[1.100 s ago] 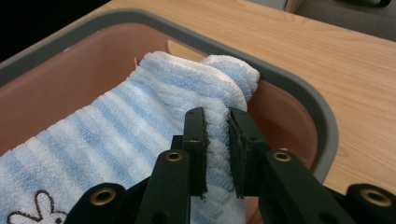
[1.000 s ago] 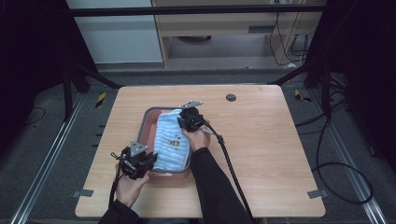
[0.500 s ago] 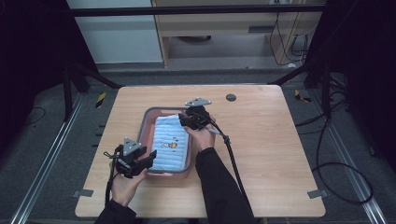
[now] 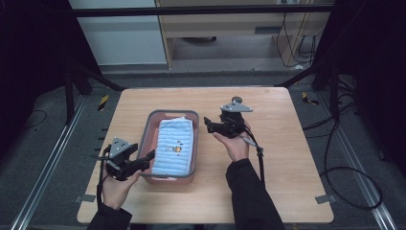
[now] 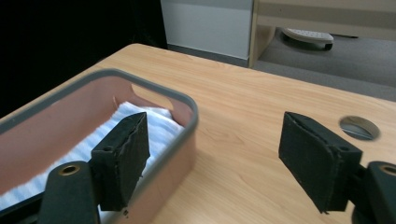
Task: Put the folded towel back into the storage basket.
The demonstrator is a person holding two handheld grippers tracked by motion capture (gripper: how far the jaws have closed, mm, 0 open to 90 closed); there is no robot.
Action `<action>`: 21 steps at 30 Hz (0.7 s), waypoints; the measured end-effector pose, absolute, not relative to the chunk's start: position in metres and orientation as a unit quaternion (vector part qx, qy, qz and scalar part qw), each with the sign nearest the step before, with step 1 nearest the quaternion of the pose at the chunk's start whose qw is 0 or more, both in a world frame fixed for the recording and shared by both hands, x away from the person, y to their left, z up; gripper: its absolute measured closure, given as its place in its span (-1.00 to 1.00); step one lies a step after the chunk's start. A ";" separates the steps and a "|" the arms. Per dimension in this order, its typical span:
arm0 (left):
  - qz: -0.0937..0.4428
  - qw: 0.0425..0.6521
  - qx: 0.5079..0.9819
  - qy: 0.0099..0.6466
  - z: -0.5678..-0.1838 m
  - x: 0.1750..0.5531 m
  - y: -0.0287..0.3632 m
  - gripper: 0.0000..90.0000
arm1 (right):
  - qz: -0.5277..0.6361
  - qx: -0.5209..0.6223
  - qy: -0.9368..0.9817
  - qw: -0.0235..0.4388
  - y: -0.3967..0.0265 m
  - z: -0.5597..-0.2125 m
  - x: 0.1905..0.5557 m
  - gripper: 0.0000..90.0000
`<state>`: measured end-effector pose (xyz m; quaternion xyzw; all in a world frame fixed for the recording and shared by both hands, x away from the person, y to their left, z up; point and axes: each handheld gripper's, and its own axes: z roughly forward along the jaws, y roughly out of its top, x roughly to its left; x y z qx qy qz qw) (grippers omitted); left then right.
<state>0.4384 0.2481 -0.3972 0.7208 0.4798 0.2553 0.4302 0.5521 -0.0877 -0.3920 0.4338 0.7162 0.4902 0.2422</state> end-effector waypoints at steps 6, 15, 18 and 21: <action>0.269 0.421 0.718 0.485 -0.400 0.443 0.263 -0.40 | 0.487 0.448 0.711 0.238 -0.126 -0.402 0.536 -0.55; 0.279 0.417 0.709 0.496 -0.406 0.447 0.283 -0.39 | 0.479 0.463 0.708 0.233 -0.177 -0.418 0.514 -0.58; 0.284 0.413 0.708 0.498 -0.409 0.448 0.293 -0.36 | 0.473 0.469 0.706 0.241 -0.199 -0.427 0.502 -0.58; 0.287 0.409 0.706 0.501 -0.412 0.449 0.300 -0.33 | 0.471 0.477 0.702 0.240 -0.212 -0.432 0.496 -0.58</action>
